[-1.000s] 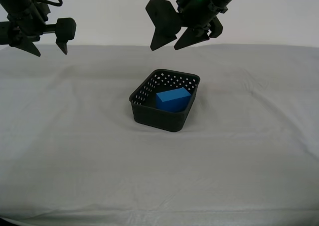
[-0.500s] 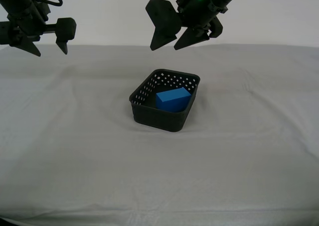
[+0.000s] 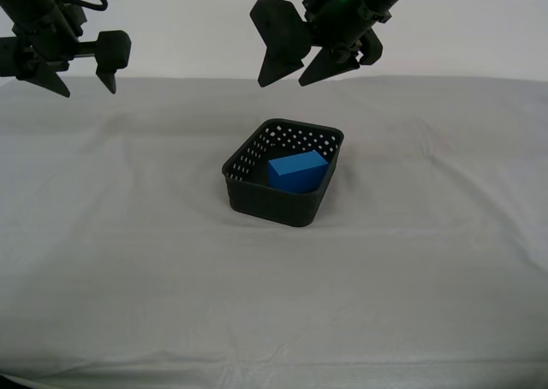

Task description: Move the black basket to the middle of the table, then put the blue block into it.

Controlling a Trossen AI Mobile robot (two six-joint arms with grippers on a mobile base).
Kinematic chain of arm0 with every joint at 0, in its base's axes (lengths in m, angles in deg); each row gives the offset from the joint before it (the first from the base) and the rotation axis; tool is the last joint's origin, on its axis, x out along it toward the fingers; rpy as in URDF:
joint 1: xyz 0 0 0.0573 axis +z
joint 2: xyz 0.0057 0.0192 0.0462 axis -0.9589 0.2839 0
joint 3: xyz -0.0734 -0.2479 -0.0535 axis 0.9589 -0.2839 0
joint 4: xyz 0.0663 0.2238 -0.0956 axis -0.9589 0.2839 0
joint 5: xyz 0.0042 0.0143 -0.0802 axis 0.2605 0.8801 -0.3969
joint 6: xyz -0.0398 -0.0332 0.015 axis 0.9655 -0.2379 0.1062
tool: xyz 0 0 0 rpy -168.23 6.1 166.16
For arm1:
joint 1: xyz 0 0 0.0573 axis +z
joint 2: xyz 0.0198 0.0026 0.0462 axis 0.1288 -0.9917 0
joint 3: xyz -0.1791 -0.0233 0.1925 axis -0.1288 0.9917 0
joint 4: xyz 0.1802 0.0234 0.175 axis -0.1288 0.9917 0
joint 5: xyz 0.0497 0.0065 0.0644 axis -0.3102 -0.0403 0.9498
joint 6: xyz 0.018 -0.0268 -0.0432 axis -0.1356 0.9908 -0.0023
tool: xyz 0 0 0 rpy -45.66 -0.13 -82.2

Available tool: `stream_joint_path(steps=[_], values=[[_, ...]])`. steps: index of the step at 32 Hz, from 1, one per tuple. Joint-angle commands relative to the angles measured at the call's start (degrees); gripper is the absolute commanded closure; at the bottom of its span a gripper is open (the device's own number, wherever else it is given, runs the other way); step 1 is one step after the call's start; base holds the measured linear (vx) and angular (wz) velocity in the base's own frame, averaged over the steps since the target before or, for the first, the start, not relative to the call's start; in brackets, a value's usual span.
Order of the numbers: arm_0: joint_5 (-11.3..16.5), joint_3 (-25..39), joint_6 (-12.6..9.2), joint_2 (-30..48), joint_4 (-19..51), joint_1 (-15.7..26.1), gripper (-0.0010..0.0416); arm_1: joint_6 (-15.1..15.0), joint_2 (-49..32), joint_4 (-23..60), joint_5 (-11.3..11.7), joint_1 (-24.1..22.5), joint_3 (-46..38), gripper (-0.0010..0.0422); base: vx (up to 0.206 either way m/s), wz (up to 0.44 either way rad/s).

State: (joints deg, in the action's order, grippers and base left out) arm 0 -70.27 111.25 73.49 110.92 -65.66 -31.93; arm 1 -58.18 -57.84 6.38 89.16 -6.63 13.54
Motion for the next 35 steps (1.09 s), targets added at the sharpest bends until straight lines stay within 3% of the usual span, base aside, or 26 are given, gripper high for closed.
stream_joint_path(steps=[1, 35], values=[[-0.04, 0.07, 0.04, -0.02, -0.09, 0.04, 0.0048, -0.22, 0.02, -0.07, 0.02, 0.00, -0.04, 0.0053, 0.000, 0.000], [-0.07, 0.07, 0.04, -0.02, -0.09, 0.04, 0.0049, -0.22, 0.02, -0.07, 0.02, 0.00, -0.04, 0.0053, 0.000, 0.000]])
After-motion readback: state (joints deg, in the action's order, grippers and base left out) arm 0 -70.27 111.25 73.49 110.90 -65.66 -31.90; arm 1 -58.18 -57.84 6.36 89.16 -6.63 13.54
